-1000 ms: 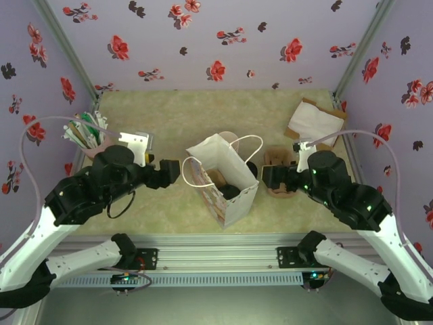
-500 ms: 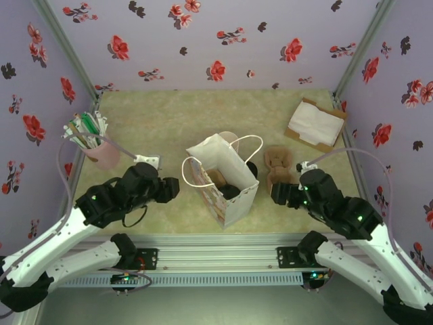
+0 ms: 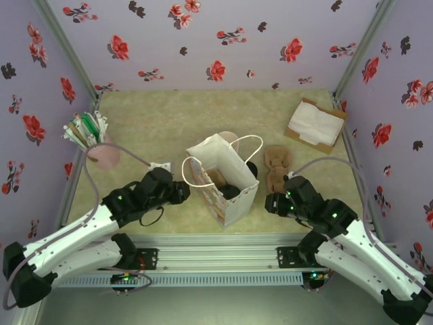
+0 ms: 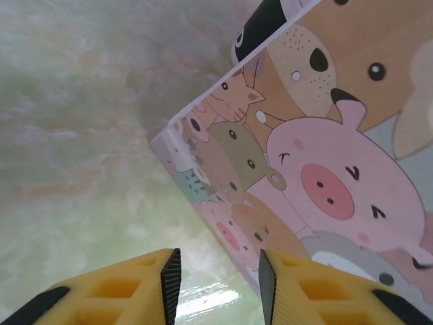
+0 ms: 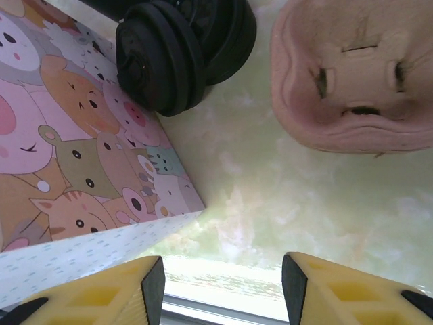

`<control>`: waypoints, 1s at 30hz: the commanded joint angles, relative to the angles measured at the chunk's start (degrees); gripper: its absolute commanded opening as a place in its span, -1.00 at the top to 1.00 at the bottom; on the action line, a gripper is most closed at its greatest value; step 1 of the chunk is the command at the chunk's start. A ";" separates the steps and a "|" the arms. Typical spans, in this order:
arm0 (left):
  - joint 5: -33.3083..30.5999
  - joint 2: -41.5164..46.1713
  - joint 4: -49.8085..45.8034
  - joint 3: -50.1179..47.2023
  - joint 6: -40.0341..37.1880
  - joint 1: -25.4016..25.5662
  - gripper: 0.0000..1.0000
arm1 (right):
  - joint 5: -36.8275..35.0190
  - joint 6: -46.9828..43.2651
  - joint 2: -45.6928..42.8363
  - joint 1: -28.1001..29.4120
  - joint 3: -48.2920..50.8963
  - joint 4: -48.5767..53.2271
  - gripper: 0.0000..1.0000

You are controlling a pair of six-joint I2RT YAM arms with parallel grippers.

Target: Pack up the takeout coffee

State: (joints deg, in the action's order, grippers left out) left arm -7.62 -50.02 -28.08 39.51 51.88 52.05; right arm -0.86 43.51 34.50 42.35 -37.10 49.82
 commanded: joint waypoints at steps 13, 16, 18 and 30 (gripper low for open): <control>2.61 -5.78 17.25 -2.37 3.03 -2.06 0.32 | 5.60 1.06 4.91 -0.29 3.19 -12.05 -0.07; 2.57 -6.14 18.93 -3.13 3.47 -2.58 0.33 | 6.05 1.02 5.70 -0.25 3.18 -12.94 -0.07; 2.56 -6.18 19.61 -3.53 3.75 -3.21 0.35 | 6.56 1.04 6.21 -0.28 3.18 -13.60 -0.07; 2.72 -5.28 20.82 -4.79 3.58 -7.36 0.35 | 8.14 1.20 10.33 -0.12 2.09 -18.80 -0.08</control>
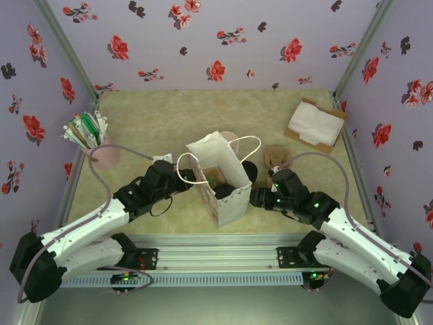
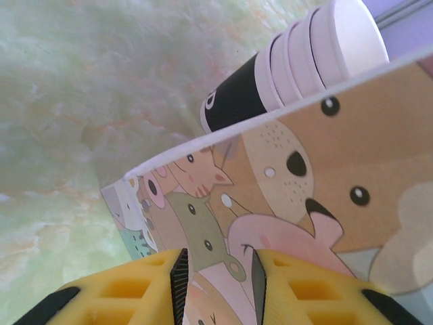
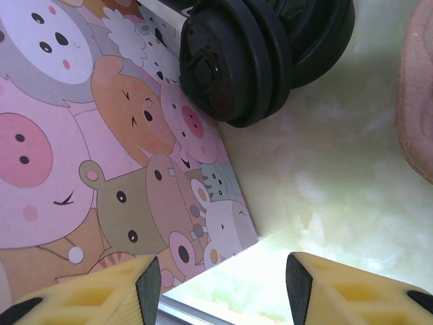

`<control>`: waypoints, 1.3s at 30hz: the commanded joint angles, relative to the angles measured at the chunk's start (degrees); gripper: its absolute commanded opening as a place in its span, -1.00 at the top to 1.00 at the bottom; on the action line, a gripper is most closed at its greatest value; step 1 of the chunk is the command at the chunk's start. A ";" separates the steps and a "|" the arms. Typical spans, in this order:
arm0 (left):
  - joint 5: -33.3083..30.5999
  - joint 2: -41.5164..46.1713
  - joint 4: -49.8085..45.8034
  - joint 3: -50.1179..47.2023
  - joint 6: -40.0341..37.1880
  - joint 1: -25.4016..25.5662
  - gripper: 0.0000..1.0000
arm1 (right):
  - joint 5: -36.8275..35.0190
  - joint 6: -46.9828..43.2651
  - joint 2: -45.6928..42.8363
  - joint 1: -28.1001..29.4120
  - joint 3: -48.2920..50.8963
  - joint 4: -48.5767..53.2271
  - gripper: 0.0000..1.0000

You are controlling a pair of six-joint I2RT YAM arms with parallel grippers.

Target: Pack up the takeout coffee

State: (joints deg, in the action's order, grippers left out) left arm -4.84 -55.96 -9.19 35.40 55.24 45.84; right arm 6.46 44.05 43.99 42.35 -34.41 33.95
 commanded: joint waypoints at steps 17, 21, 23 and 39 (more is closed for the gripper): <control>3.92 -0.63 4.09 0.77 -2.24 -7.91 0.35 | -0.66 0.23 8.04 1.68 -3.64 -6.72 -0.10; 4.31 -0.85 4.24 1.00 -2.26 -8.58 0.35 | -1.98 0.23 8.22 1.67 -4.47 -4.78 -0.11; 4.27 -0.58 4.27 0.87 -2.05 -8.65 0.35 | -3.23 0.09 7.65 1.64 -4.82 -3.14 -0.12; 4.80 4.65 -0.51 -1.72 -0.05 -8.67 0.33 | -8.70 1.24 -1.32 1.68 -3.78 12.63 -0.19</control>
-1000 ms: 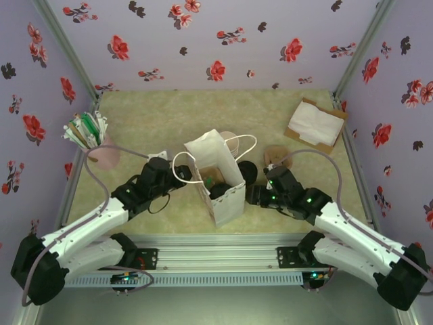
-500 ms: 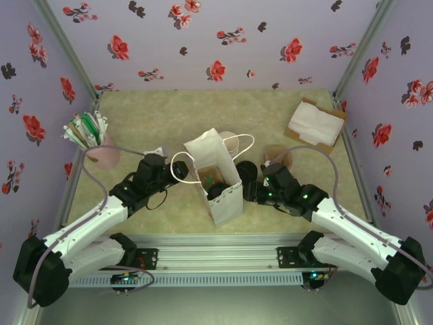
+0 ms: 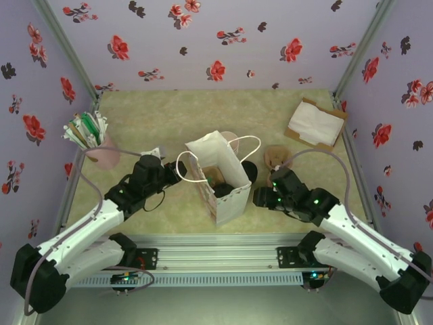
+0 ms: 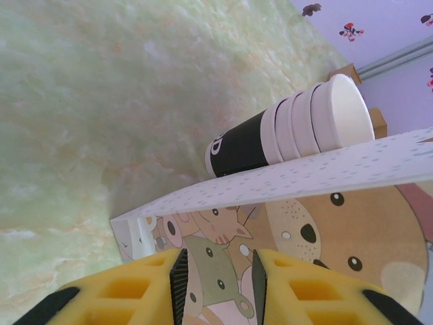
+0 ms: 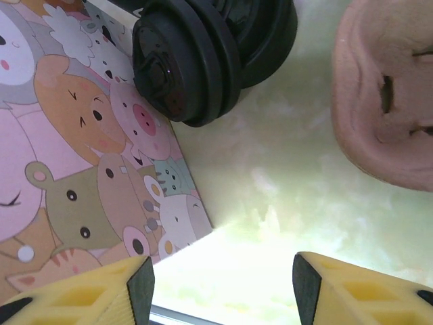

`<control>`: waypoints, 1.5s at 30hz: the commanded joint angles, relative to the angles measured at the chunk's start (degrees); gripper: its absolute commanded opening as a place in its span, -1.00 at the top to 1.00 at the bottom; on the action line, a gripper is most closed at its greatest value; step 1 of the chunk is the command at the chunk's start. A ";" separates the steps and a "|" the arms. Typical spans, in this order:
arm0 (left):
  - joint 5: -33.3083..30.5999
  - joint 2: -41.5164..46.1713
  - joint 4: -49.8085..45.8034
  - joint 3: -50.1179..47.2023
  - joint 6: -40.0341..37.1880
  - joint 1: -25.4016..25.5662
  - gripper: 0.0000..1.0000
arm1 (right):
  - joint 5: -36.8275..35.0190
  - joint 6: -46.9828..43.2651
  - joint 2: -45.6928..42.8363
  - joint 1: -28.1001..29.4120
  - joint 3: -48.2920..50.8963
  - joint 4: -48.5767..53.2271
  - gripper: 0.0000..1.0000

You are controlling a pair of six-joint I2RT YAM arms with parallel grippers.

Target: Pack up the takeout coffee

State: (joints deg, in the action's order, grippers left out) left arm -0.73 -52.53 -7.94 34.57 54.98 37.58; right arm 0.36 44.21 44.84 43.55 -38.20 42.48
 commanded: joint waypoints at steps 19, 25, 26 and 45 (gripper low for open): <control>-7.05 5.77 -23.27 14.44 -12.39 -4.93 -0.40 | -13.78 -16.09 12.93 -15.25 -25.43 12.67 -0.28; -2.44 -1.54 -25.00 22.61 -17.67 -10.31 -0.83 | -10.35 -18.69 19.75 -26.78 -32.45 9.77 -0.28; -1.22 -2.89 -24.57 23.42 -18.22 -11.26 -0.89 | -10.17 -18.90 21.16 -27.76 -33.69 9.29 -0.28; 18.40 -42.03 -20.64 48.88 -26.39 -18.56 -0.98 | -4.16 -13.70 61.09 -46.10 -58.52 1.75 -0.24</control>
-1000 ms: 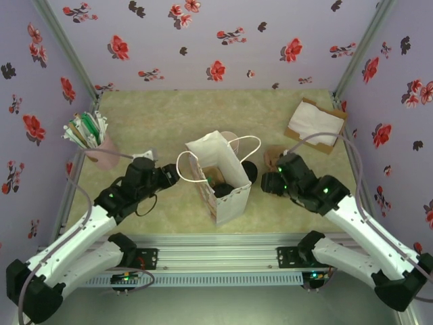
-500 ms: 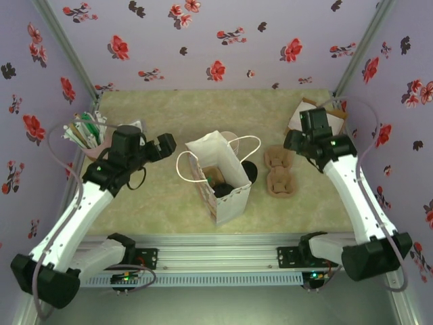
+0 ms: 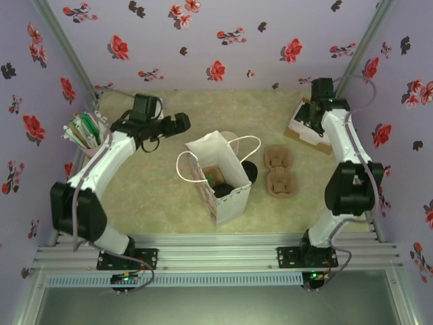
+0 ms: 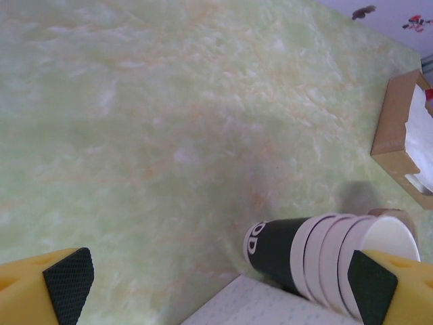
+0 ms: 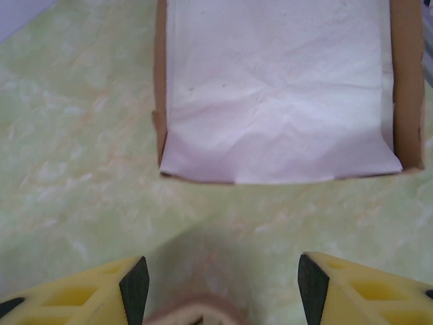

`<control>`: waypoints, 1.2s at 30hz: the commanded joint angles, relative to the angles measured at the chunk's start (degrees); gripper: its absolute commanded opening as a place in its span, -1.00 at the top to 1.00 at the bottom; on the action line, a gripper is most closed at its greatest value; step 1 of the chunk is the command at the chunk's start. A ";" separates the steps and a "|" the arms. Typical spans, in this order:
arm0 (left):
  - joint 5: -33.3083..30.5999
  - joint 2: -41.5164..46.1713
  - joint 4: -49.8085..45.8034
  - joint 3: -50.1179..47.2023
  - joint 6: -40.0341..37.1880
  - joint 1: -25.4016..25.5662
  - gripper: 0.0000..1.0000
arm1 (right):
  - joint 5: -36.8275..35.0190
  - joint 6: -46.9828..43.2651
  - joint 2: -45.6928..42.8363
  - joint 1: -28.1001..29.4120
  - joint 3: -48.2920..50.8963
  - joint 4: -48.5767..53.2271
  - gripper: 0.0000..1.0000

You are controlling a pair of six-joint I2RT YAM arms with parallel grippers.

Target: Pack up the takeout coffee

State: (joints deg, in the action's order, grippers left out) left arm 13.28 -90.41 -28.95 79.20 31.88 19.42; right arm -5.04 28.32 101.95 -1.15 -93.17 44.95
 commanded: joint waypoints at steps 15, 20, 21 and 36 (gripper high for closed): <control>10.00 -20.47 0.91 18.12 -3.86 0.27 -0.98 | -2.68 5.98 29.70 -5.95 -26.33 4.80 -0.02; 10.28 -21.26 0.95 18.50 -4.06 0.45 -0.98 | -3.48 6.30 34.57 -6.19 -31.80 6.76 -0.03; 10.30 -21.32 0.98 18.62 -4.06 0.44 -0.98 | -3.55 6.33 35.33 -6.23 -32.46 6.93 -0.03; 10.98 -21.48 0.31 19.68 -4.37 0.96 -0.98 | -1.31 5.06 42.88 -6.59 -37.28 10.55 -0.24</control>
State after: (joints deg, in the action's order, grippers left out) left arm 22.83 -111.53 -28.16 96.97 29.32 19.84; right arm -7.09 33.52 143.20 -7.29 -128.38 53.01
